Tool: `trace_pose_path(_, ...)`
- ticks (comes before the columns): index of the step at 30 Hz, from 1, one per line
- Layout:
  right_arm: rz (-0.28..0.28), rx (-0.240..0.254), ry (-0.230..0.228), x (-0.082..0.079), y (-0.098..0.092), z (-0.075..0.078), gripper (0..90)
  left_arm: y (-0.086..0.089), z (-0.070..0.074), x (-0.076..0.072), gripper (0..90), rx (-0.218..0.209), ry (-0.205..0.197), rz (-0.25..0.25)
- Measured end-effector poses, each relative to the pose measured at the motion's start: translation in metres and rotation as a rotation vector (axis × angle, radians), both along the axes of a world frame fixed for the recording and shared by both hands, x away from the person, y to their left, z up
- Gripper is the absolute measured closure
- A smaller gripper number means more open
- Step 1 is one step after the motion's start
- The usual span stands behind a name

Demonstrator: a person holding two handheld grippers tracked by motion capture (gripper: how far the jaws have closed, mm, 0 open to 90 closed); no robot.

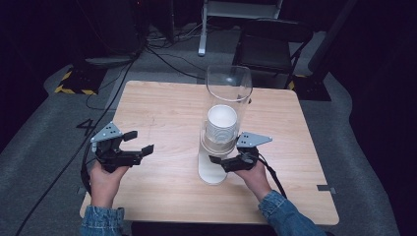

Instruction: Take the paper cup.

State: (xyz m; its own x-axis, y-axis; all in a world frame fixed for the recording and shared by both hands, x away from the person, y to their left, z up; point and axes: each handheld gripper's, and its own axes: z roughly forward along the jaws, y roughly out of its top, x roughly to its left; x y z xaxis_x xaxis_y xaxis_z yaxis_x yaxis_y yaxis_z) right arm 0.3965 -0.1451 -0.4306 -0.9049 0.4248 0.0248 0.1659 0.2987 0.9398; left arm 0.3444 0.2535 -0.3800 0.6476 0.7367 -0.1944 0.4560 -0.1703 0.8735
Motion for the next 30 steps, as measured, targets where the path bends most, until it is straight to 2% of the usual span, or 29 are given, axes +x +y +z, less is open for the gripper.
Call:
trace_pose_path(2, -0.011, -0.014, -0.015, -0.0013, 0.0005, 0.0009, 29.5, 0.0002, -0.0003, -0.0001, 15.5, -0.003, 0.002, 0.003)
trace_pose_path(5, -0.010, -0.015, -0.009, -0.0007, -0.0009, 0.0008, 31.1, 0.0003, -0.0003, -0.0001, 15.5, -0.004, 0.003, 0.002)
trace_pose_path(13, -0.002, -0.020, -0.037, 0.0001, -0.0018, -0.0012, 32.4, 0.0006, -0.0002, -0.0003, 15.4, -0.005, 0.002, 0.006)
trace_pose_path(16, -0.002, -0.027, -0.072, 0.0002, -0.0038, -0.0038, 32.6, 0.0004, -0.0003, -0.0004, 15.4, -0.004, 0.006, 0.003)
trace_pose_path(23, 0.001, -0.016, -0.077, -0.0002, -0.0043, -0.0057, 32.8, 0.0008, -0.0015, 0.0005, 15.5, -0.005, 0.010, 0.001)
trace_pose_path(30, 0.004, -0.030, -0.101, 0.0005, -0.0053, -0.0061, 32.8, 0.0009, -0.0028, 0.0006, 15.4, -0.010, 0.019, 0.006)
